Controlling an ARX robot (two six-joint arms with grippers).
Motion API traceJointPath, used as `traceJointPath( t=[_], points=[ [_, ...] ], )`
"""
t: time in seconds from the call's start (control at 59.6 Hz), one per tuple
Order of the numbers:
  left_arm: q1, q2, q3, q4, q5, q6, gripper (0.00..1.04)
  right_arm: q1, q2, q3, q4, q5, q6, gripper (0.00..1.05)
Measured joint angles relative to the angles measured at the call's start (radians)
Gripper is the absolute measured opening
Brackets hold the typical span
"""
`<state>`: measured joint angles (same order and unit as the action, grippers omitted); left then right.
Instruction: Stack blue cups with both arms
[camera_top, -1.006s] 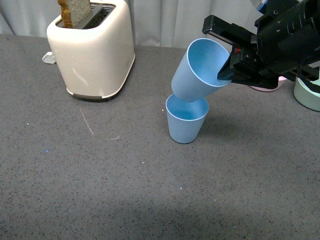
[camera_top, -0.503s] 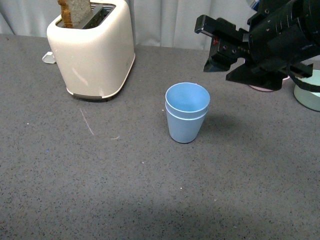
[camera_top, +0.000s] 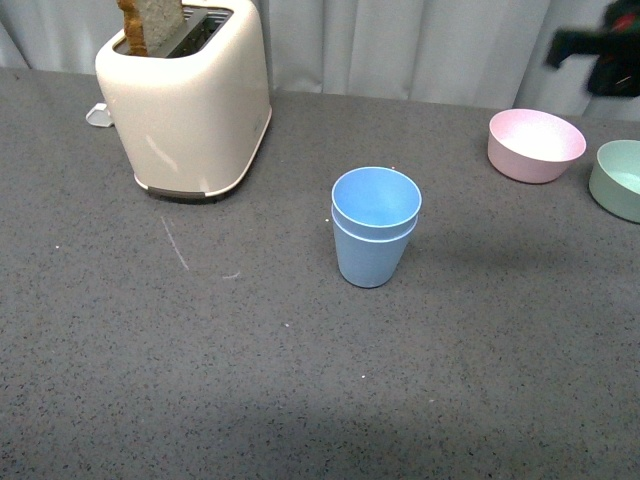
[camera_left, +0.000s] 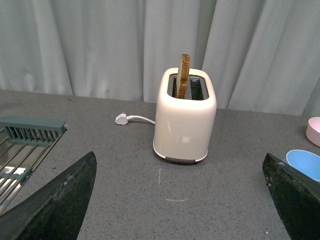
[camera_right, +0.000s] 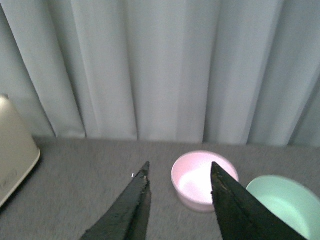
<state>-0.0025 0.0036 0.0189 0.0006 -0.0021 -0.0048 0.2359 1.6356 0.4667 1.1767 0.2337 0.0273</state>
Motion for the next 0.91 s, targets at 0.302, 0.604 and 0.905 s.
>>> traceJointPath(
  t=[0.302,0.604,0.905],
  points=[
    [0.000,0.000,0.000,0.000,0.001,0.000,0.98,-0.082,-0.234,-0.230,-0.027,-0.088,-0.024,0.01],
    [0.000,0.000,0.000,0.000,0.002,0.000,0.98,-0.145,-0.482,-0.360,-0.148,-0.144,-0.024,0.01],
    [0.000,0.000,0.000,0.000,0.002,0.000,0.98,-0.233,-0.739,-0.430,-0.333,-0.229,-0.024,0.01]
  ],
)
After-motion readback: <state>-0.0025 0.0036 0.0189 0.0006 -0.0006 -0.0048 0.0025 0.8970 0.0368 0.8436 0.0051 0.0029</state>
